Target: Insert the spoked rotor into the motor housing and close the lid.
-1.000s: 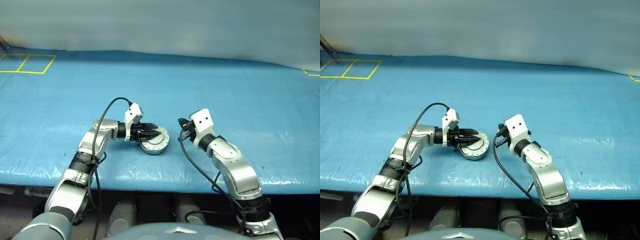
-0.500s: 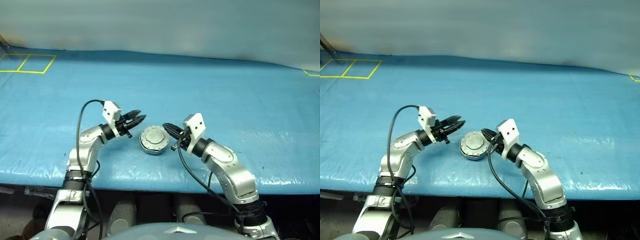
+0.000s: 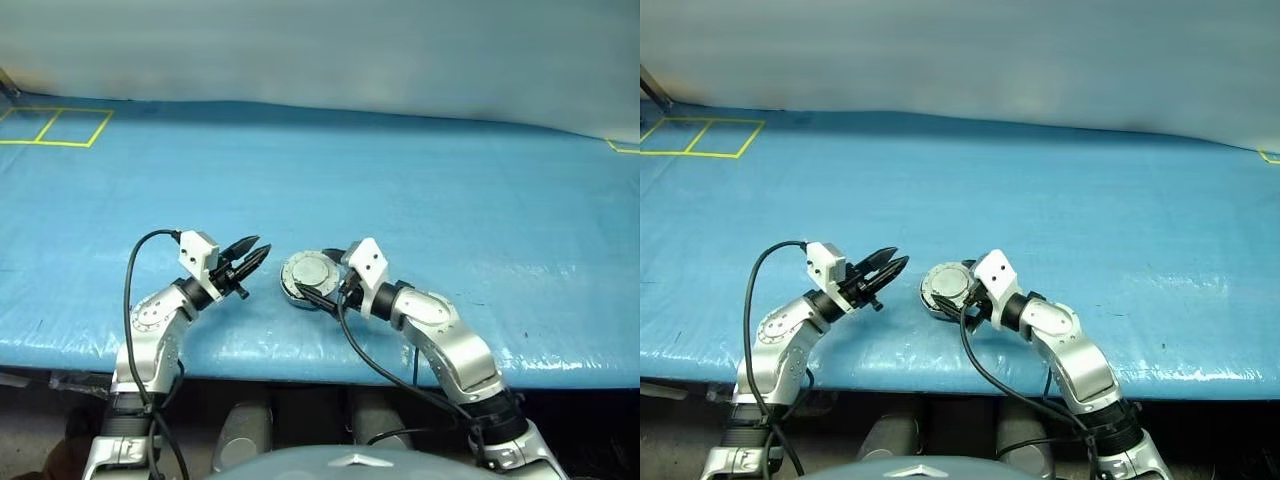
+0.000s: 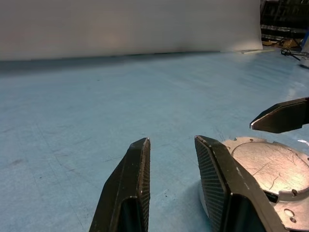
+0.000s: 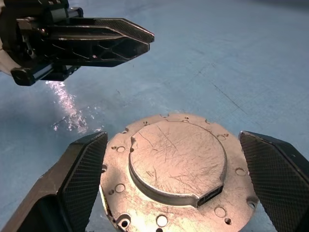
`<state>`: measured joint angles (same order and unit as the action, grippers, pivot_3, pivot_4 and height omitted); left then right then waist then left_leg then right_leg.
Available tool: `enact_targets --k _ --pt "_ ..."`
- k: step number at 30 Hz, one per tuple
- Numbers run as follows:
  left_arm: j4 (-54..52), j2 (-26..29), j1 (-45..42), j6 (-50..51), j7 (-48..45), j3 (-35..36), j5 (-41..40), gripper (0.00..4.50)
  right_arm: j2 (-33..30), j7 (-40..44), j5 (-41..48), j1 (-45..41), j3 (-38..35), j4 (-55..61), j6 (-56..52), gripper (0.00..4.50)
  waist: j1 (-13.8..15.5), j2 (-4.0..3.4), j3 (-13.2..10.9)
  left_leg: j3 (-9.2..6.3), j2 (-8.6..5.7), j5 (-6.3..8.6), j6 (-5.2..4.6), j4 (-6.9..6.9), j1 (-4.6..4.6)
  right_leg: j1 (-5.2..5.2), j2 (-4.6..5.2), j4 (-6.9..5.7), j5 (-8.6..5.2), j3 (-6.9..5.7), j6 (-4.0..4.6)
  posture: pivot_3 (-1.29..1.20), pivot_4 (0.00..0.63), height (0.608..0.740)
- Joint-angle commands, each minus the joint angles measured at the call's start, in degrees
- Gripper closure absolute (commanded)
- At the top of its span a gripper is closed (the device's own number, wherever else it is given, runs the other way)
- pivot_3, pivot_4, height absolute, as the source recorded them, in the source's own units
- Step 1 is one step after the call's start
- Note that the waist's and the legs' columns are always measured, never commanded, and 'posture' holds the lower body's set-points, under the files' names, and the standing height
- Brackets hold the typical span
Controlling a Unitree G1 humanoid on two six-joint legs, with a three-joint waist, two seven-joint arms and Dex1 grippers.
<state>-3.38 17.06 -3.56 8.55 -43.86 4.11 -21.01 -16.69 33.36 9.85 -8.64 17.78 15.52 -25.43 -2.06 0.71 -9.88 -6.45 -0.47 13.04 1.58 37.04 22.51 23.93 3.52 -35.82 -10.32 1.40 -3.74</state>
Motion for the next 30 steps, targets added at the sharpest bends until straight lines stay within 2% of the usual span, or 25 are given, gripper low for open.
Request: enact_targets --k 1,11,14,17,30 --pt "-2.72 0.06 1.31 -3.07 -1.81 0.15 -1.80 2.96 -0.07 -0.14 -1.94 -1.21 1.19 -0.51 2.06 0.03 0.00 0.00 0.00 0.00 0.00 0.00 0.00 0.00 0.01 0.00 0.00 0.00 0.00 0.00 0.00 0.00 0.150 0.740" --pt "0.28 0.19 3.42 -7.85 -3.20 -0.13 -1.04 2.96 1.22 -0.19 -2.03 -0.99 0.76 -2.33 2.00 0.03 0.01 0.00 0.00 0.00 0.00 0.00 0.00 0.01 0.04 0.04 0.00 0.00 0.00 0.00 0.01 0.00 0.150 0.740" --pt "0.79 0.70 3.95 -7.92 -4.80 -1.24 -1.04 2.96 1.89 -0.38 -1.68 -1.03 0.20 -2.94 1.88 0.64 0.00 0.00 0.00 0.01 0.00 0.00 0.00 0.00 0.04 0.04 0.00 0.01 0.00 0.00 0.01 0.00 0.150 0.740" --pt "1.42 1.04 4.52 -9.13 -5.91 -2.17 -0.21 2.96 2.06 -0.21 -1.57 -1.19 0.12 -3.26 1.52 1.50 0.00 0.00 0.00 0.01 0.00 0.00 0.00 -0.01 0.04 0.04 0.00 0.01 0.00 0.00 0.01 0.00 0.150 0.740" --pt "3.19 0.80 6.72 -11.25 -7.65 -2.34 -1.57 2.96 1.64 -1.92 -2.51 -2.90 0.92 -0.10 -6.56 1.50 0.01 -0.01 0.00 0.01 0.03 0.01 0.01 -0.02 0.05 0.09 0.00 0.00 -0.02 -0.01 0.03 0.00 0.150 0.740"
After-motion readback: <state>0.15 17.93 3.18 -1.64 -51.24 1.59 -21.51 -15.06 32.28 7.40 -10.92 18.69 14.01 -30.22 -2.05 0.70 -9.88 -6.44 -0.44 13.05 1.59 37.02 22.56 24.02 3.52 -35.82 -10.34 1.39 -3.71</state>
